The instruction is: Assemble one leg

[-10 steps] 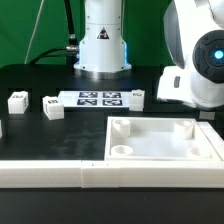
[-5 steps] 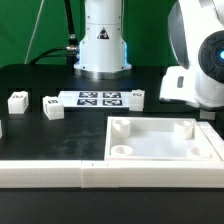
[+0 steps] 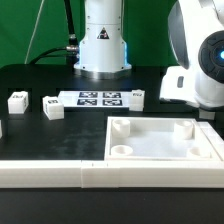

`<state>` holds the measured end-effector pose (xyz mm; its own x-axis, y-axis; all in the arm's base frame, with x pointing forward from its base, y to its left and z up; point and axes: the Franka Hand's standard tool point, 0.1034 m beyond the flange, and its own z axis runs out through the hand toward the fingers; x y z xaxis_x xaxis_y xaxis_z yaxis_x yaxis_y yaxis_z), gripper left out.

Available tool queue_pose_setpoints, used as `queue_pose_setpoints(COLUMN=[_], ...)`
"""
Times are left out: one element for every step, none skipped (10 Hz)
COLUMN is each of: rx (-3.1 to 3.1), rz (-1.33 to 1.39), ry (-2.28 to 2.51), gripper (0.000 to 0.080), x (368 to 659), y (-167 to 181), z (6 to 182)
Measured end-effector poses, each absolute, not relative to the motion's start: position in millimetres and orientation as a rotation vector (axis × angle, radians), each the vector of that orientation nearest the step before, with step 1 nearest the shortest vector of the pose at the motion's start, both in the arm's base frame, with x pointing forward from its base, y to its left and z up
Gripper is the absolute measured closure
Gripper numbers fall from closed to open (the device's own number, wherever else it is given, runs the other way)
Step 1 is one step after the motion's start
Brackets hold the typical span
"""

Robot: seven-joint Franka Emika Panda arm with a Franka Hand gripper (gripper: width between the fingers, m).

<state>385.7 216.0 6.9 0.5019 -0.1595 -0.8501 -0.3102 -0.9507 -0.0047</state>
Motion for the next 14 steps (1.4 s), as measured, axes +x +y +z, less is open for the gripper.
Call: queue_pose_setpoints(rx=[-2.584,-2.580,-2.563,-2.559,-2.555,-2.551,-2.547,-2.557,-2.629,-2.673,-2.728,-2.785,-2.835,-2.875], rz=[1.437,1.442,1.469,1.462,1.454,1.432,1.412,1.397,1.255,1.167,1.032,0.880,0.777,0.674], ry=[0.407,0.396,0.376,0.381,0.395,0.377,0.388,0.398,0.403,0.413,0.430,0.440,0.354,0.306], gripper=[0.0512,0.0512,0.0512,0.0511,0.0511,0.0511,0.0511,0.0511,0.0511,0.0511,0.0509,0.0509,0.0509,0.0509], x=[386,386,389,395,397,402,409,408,419,418,423,426,429,438], y=[216,214,199,184,171,158,143,146,154,153,154,154,143,127], z=[6.9,9.1,27.4,48.6,63.1,76.4,89.2,83.4,74.9,79.9,78.4,78.5,81.7,89.0])
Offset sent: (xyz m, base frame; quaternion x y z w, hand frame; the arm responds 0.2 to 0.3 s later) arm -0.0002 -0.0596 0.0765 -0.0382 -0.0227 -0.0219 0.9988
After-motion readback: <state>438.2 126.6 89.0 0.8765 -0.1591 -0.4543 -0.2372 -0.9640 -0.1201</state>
